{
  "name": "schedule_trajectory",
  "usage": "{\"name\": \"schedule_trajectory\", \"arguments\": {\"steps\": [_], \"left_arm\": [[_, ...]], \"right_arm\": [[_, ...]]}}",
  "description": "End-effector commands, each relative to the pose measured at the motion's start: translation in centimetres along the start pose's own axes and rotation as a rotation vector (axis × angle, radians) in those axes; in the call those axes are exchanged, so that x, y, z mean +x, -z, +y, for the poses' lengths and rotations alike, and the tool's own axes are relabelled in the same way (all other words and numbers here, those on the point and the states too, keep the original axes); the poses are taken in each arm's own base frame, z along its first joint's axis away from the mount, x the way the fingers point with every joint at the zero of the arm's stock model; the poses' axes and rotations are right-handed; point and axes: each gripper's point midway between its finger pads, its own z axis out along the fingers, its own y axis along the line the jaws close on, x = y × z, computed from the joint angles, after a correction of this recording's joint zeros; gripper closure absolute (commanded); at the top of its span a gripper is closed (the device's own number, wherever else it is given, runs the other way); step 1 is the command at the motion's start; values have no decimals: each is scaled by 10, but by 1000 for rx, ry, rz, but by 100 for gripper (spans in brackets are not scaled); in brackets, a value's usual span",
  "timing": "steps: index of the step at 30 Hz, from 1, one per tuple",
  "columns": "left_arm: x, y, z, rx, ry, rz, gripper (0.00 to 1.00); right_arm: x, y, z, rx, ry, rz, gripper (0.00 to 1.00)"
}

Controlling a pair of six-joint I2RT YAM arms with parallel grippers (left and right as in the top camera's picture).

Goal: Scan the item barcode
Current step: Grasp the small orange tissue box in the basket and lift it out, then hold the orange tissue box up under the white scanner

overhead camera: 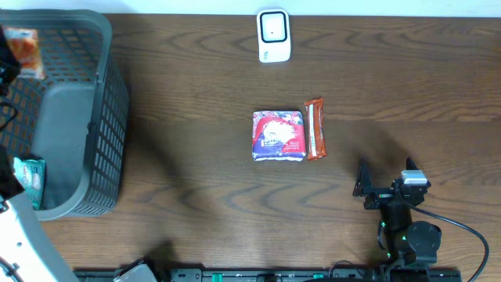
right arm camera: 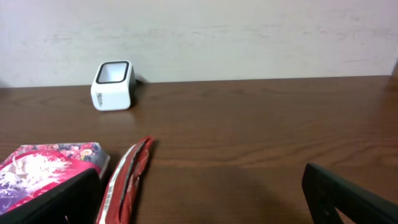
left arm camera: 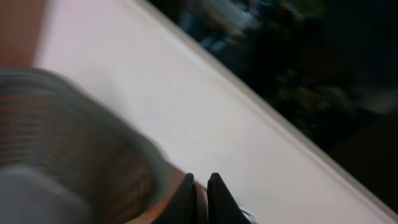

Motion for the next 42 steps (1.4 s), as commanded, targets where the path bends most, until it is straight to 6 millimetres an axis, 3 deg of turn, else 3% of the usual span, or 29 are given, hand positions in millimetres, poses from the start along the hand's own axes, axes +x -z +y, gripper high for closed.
{"name": "schedule_trajectory", "arguments": {"steps": [1,7,10,18,20,23,26,28,31,34,38,42], "left_arm": [[31,-8,-57,226,23,135,93],[111,-28,-127,406,-8,371,93],[155,-42,-152,427,-28,467,93],[274,-91,-179,268,-124,591,93],[312,-105,-177,208,-172,623,92],[343,-119,-169,153,-219,654,93],[350,-123,-162,149,-271,669,91],[345,-122,-161,171,-337,658,83],[316,-120,-153,167,-428,591,61],[279,-119,-130,73,-453,510,44],[256,-122,-104,0,-442,487,44],[279,-133,-84,-54,-455,559,43]], "right_arm": [[0,0,-1,5,15,-2,1],[0,0,-1,5,15,-2,1],[0,0,-1,5,15,-2,1],[0,0,-1,5,15,-2,1],[0,0,-1,5,15,-2,1],[0,0,-1,5,15,-2,1],[0,0,-1,5,15,-2,1],[0,0,-1,5,15,-2,1],[0,0,-1,5,15,-2,1],[0,0,-1,5,15,-2,1],[0,0,-1,5,15,-2,1],[0,0,-1,5,15,-2,1]]}}
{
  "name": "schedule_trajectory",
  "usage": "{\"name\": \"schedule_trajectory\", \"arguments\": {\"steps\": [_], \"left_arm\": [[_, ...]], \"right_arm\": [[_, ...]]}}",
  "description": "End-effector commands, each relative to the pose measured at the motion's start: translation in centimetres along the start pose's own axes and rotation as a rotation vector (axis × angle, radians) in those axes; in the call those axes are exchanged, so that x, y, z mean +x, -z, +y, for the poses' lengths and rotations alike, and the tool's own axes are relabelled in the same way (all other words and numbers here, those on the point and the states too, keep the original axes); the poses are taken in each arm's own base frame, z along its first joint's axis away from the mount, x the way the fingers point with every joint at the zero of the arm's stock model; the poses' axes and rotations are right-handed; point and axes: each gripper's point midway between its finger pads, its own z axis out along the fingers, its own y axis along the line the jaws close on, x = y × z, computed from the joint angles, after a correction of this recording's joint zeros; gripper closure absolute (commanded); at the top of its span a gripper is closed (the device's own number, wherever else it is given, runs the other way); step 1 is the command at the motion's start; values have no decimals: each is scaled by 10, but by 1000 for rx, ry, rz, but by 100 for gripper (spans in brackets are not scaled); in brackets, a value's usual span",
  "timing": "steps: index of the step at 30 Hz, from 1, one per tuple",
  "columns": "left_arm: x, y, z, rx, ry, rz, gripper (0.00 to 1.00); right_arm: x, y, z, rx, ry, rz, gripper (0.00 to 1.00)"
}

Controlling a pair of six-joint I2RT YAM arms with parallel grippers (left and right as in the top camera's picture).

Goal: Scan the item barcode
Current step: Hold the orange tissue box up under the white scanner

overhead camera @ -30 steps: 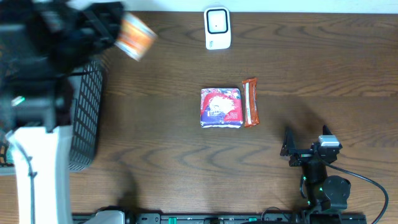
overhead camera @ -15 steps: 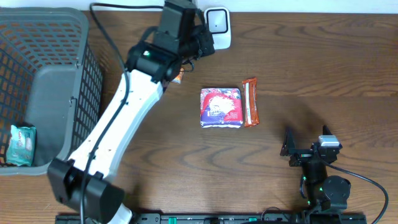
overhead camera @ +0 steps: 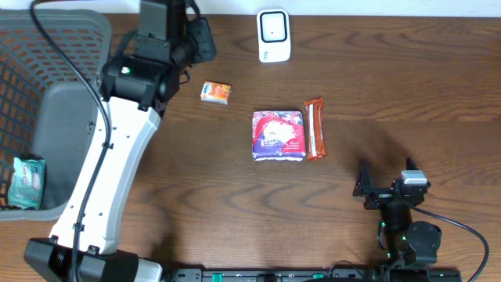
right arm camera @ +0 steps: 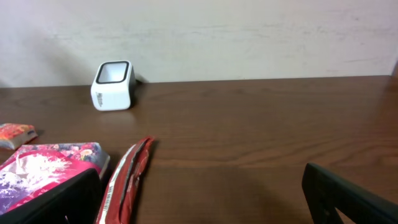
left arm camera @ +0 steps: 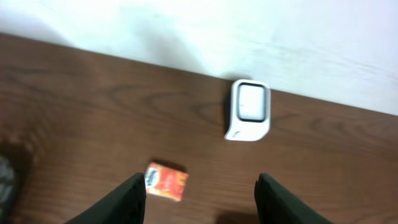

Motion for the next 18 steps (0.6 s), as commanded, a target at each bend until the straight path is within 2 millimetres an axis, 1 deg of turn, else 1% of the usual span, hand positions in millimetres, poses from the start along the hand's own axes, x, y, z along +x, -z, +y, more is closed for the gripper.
{"name": "schedule_trajectory", "arguments": {"steps": [1,5,8,12,15,18], "left_arm": [[25,-28,11,-61,-42,90,41],[51,-66,18,-96,-50,174,39],[68,-96,23,-113,-55,219,35],[91,-133,30,-136,-59,266,34],[107,-156,35,-148,-62,298,34],[124,-174,41,-160,-66,330,34]], "right_arm": [[0,0,-1,5,15,-2,1],[0,0,-1,5,15,-2,1],[0,0,-1,5,15,-2,1],[0,0,-1,5,15,-2,1],[0,0,-1,5,15,-2,1],[0,0,-1,5,15,-2,1]]}}
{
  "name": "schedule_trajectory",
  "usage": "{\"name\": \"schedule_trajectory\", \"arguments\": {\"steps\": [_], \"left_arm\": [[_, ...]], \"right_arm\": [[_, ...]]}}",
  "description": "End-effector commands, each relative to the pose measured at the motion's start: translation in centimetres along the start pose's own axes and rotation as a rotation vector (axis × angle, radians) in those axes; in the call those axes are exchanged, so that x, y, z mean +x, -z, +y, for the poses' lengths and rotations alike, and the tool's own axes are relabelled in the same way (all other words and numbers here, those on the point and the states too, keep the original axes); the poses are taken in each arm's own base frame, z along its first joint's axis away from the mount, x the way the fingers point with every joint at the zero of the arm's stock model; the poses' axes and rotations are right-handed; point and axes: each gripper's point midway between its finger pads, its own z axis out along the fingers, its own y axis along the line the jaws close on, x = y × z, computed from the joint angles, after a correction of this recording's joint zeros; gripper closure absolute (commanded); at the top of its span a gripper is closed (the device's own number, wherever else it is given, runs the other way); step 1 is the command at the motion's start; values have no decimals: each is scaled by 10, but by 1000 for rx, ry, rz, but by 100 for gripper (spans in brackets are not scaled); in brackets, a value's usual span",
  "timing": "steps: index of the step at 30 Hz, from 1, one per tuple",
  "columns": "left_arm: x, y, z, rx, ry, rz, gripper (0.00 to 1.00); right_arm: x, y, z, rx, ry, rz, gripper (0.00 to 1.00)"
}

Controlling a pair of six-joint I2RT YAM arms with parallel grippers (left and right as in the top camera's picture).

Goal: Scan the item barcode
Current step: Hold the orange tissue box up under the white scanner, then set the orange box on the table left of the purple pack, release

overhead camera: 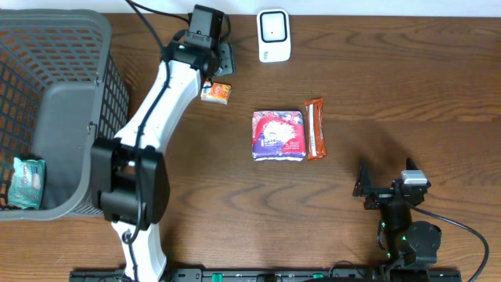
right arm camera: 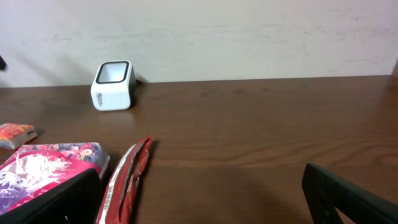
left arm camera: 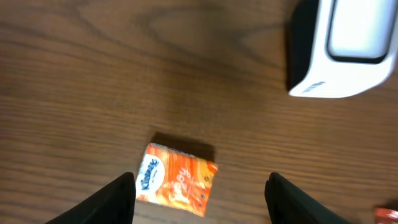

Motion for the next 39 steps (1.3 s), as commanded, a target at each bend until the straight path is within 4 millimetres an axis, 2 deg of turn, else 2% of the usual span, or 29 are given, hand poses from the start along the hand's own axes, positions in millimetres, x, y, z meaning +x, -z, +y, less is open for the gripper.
{"name": "schedule_trajectory", "arguments": {"steps": [1,6,11,15,19,24,27,29,31,34,37,39], "left_arm": [[15,-27,6,-30,-14,44,34],[38,-57,10,-54,-24,110,34],[62,-74,15,-80,-35,184,35],[81,-71,21,-100,-42,267,34],[104,-64,3,44,-179,375,34],[127,-53,16,35,-302,484,34],[133,-45,19,32,-324,520,34],[128,-36,18,34,-323,512,34],[114,-22,14,45,-322,466,34],[75,13,4,73,-318,334,34],[25,63,-4,109,-307,147,34],[-9,103,-4,129,-292,-3,34]], "right_arm": [[0,0,-1,5,15,-1,1],[0,0,-1,5,15,-1,1],[0,0,-1,5,15,-1,1],[0,0,-1,5,15,-1,1],[0,0,-1,5,15,-1,1],[0,0,-1,5,15,-1,1],[0,0,-1,5,15,-1,1],[0,0,-1,5,15,-1,1],[0,0,-1,5,15,-1,1],[0,0,-1,5,15,-1,1],[0,0,-1,5,15,-1,1],[0,0,-1,5,15,-1,1]]}}
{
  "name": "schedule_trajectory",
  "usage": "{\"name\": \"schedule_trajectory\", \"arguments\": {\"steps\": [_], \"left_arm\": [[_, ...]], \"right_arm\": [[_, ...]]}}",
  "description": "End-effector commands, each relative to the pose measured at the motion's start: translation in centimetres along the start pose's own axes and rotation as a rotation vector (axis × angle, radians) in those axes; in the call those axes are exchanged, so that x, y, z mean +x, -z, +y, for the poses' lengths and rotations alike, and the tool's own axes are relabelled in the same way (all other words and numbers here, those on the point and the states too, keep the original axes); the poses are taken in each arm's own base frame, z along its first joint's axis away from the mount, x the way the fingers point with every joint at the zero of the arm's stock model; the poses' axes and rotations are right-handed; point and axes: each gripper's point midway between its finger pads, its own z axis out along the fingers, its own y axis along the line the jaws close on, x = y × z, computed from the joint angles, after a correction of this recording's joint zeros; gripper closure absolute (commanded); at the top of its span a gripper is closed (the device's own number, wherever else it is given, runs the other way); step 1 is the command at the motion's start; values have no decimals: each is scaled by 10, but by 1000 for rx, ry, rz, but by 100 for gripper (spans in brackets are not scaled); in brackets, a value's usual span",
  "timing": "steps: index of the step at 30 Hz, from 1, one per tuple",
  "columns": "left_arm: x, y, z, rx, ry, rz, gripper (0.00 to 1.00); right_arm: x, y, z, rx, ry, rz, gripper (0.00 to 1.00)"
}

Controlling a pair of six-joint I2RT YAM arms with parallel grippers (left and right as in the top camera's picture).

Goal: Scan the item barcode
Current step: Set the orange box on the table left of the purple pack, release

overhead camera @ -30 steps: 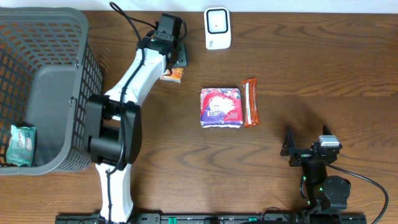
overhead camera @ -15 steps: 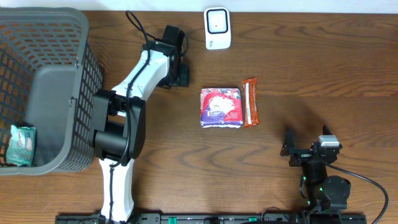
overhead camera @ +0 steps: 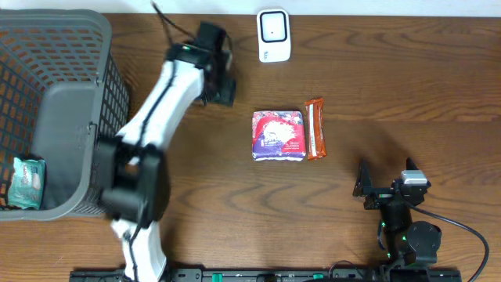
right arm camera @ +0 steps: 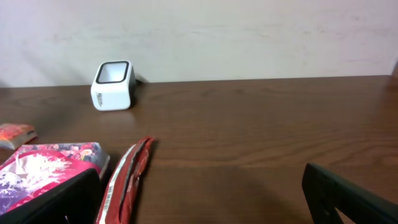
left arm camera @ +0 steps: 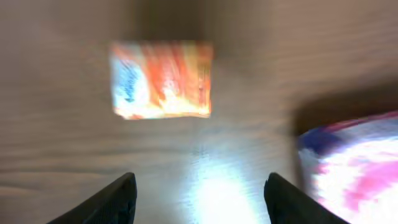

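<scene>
A small orange tissue pack [left arm camera: 161, 79] lies flat on the wooden table, blurred in the left wrist view. My left gripper [left arm camera: 199, 200] hangs open just above it, with nothing between its fingers [left arm camera: 118, 198]. In the overhead view the left gripper [overhead camera: 221, 84] covers the pack. The white barcode scanner [overhead camera: 274, 35] stands at the table's back edge, to the right of that gripper. My right gripper [right arm camera: 202, 200] rests open near the front right, empty, and sees the scanner [right arm camera: 113, 84] and the orange pack [right arm camera: 15, 132] from afar.
A pink and purple pack [overhead camera: 278, 135] and a red snack bar [overhead camera: 315, 128] lie side by side mid-table. The pink pack [left arm camera: 354, 162] is close to my left gripper's right side. A grey mesh basket [overhead camera: 98, 117] fills the left end, a green pack [overhead camera: 27, 182] inside.
My left gripper has moved from beside the scanner toward the table's front and now sits over the orange pack, turned so the pink pack shows. It remains open. The right arm is unmoved.
At first my left gripper was shut on the orange pack over the basket's far corner. Then the pack lay on the table left of the scanner, the gripper open high behind it. Later the gripper was close above the pack, and now it covers it.
</scene>
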Motion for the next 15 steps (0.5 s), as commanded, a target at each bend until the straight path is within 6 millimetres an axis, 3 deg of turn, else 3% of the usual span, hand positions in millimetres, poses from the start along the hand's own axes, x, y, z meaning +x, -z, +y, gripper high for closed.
{"name": "schedule_trajectory", "arguments": {"steps": [1,4,7,11,13,15], "left_arm": [[-53,112,9,0,-6,-322,34],[-71,175,49,-150,53,-510,34],[-66,226,108,-399,164,-606,24],[-25,277,199,-830,355,-582,21],[1,290,233,-985,423,-514,21],[27,287,257,-1040,461,-419,21]], "right_arm": [[0,0,-1,5,15,-1,1],[0,0,-1,5,15,-1,1],[0,0,-1,5,15,-1,1],[0,0,-1,5,15,-1,1],[0,0,-1,5,15,-1,1],[0,0,-1,5,15,-1,1]]}}
